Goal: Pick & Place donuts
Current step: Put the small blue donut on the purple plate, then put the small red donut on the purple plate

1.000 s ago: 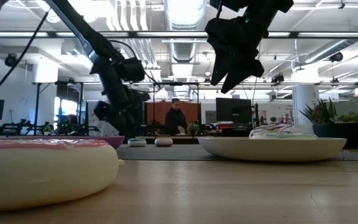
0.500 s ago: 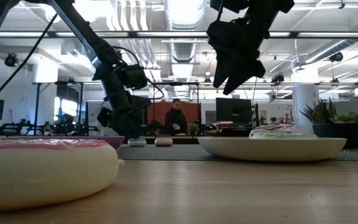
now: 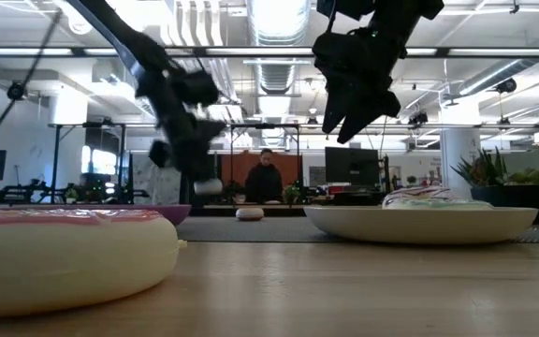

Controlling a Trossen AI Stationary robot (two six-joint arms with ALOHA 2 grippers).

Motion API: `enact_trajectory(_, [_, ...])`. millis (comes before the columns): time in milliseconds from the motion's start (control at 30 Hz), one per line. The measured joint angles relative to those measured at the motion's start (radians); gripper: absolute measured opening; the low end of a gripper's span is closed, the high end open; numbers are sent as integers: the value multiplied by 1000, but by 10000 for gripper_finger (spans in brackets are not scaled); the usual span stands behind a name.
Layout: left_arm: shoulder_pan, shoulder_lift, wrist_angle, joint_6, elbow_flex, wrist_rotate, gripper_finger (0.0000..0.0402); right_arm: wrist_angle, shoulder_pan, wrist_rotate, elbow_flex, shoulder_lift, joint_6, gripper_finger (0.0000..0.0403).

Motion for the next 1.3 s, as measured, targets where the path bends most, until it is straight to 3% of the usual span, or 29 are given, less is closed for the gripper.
enact_trajectory(167, [-94, -206, -222, 114, -18, -4, 1, 0, 0, 1, -2, 0, -11, 215])
enact_trajectory(300, [-276, -317, -263, 179, -93, -6, 1, 0, 0, 15, -7, 0, -12, 215])
enact_trajectory(400, [-446, -336, -196, 164, -162, -21, 1, 1, -2, 16, -7, 0, -12, 215])
enact_trajectory(600, [-693, -255, -79, 97, -245, -189, 0, 1, -2, 15, -8, 0, -10, 214])
enact_trajectory(700, [-712, -198, -73, 71, -246, -272, 0, 1, -2, 11, -8, 0, -9, 215])
enact_trajectory(833, [-707, -149, -69, 26, -236, -277, 4, 1, -2, 9, -8, 0, -5, 215])
enact_trajectory(1133, [-702, -155, -100, -13, -214, -299, 86, 0, -2, -10, -9, 0, -5, 215])
enact_trajectory(1300, [-693, -191, -191, -6, -187, -302, 102, -1, -2, -11, -10, 0, -14, 214])
